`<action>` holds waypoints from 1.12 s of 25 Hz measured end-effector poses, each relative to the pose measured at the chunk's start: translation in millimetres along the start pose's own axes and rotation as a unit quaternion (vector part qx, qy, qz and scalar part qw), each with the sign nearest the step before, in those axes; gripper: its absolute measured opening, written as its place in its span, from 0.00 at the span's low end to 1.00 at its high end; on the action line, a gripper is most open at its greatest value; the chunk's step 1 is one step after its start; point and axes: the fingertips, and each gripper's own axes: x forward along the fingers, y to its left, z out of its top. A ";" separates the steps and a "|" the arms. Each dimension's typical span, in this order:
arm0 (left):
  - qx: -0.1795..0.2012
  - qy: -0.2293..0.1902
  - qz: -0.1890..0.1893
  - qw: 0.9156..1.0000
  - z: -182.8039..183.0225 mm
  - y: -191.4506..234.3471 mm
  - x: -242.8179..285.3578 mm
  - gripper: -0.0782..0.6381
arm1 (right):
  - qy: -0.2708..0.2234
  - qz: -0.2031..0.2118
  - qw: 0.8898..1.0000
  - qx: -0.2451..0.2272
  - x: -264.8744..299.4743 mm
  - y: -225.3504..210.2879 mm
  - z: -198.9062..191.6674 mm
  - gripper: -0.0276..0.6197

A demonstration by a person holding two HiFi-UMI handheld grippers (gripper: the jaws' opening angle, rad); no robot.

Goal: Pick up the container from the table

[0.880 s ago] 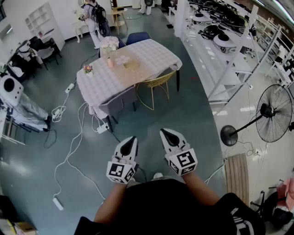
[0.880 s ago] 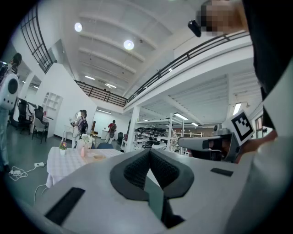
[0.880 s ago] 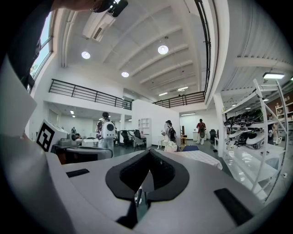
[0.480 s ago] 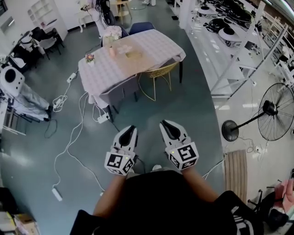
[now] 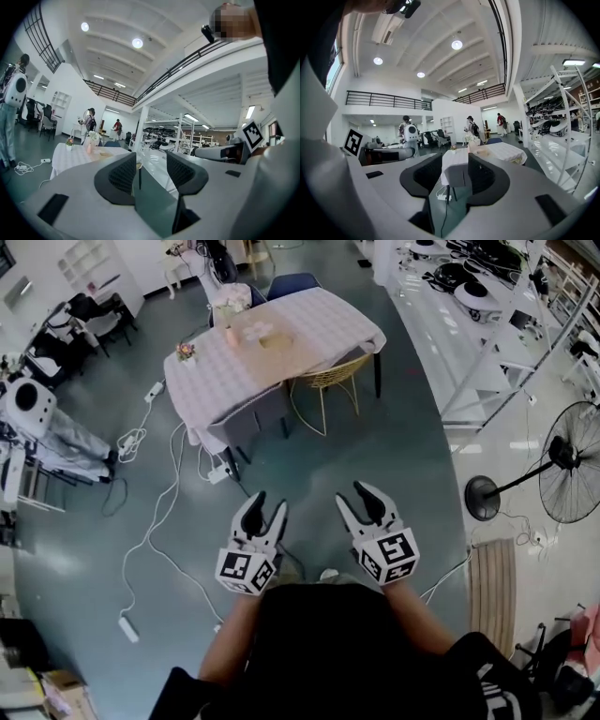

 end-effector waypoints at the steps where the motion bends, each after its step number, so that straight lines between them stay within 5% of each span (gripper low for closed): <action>1: -0.005 0.003 0.003 1.000 -4.1 1.0 -0.1 0.36 | 0.006 0.001 1.000 0.003 0.3 -2.5 -5.1 0.26; 9: -0.013 0.025 -0.002 1.000 -15.0 39.3 34.5 0.36 | 0.016 -0.018 0.999 0.023 31.5 -25.4 -13.6 0.26; 17: -0.044 0.043 -0.036 0.997 -22.0 76.3 163.8 0.36 | 0.000 -0.064 0.998 0.027 95.9 -116.9 9.4 0.26; 21: -0.051 0.050 -0.041 0.997 -9.8 125.4 253.7 0.37 | 0.012 -0.067 0.997 0.021 162.9 -170.7 25.8 0.26; 28: -0.060 0.079 -0.040 0.994 24.2 253.2 387.2 0.37 | 0.024 -0.042 0.999 -0.003 323.0 -204.6 72.4 0.26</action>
